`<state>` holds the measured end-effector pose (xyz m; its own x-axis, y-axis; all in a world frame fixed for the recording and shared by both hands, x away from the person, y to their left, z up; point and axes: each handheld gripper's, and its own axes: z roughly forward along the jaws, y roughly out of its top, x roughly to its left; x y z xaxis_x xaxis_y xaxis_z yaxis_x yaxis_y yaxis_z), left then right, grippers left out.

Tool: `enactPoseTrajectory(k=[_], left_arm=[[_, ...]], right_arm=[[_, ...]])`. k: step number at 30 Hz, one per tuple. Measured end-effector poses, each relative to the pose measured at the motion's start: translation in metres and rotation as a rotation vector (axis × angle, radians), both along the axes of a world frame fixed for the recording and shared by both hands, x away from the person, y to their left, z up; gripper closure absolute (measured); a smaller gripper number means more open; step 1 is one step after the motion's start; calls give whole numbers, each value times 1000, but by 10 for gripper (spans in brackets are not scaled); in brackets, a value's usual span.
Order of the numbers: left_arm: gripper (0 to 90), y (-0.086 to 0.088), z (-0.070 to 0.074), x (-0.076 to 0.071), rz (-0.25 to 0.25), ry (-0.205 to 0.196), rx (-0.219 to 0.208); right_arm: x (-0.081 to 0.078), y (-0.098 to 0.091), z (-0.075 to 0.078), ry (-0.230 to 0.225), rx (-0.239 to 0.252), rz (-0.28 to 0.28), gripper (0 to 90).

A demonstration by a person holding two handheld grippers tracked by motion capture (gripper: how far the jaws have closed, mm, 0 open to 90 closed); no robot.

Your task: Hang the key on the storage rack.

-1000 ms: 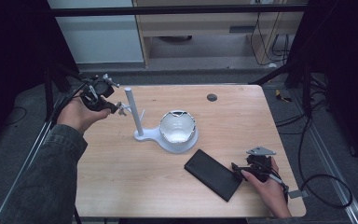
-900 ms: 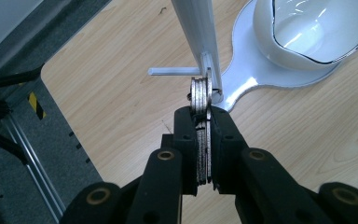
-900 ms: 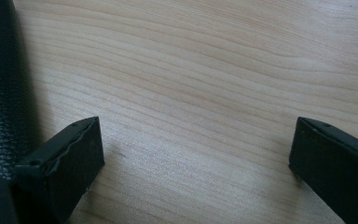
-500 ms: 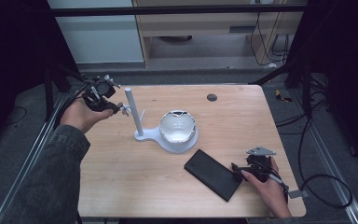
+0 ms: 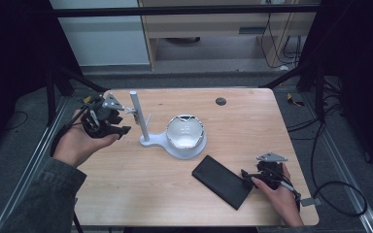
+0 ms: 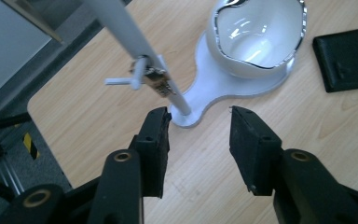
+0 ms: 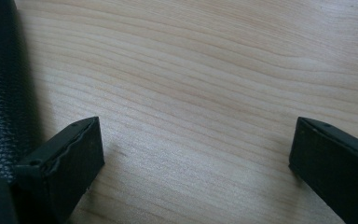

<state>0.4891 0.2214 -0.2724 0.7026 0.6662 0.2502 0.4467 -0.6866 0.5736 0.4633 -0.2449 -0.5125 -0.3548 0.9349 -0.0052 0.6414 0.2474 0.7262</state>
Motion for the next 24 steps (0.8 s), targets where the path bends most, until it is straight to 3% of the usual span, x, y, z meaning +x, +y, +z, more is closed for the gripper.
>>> enactPoseTrajectory(k=[4,5,10,19,24], left_arm=[[492,-9,-17,0,-32,-3,-1],[474,-14,-25,-2,-28,24,-7],[425,-25,-39,-4,-49,40,-26],[240,-53,-63,-8,-109,78,-37],[171,-66,-75,-11,-158,78,-73]], right_arm=[[0,0,0,0,3,-1,32],[0,0,0,0,3,-1,31],[0,0,0,0,3,-1,31],[0,0,0,0,2,-3,31],[0,0,0,0,2,-3,31]])
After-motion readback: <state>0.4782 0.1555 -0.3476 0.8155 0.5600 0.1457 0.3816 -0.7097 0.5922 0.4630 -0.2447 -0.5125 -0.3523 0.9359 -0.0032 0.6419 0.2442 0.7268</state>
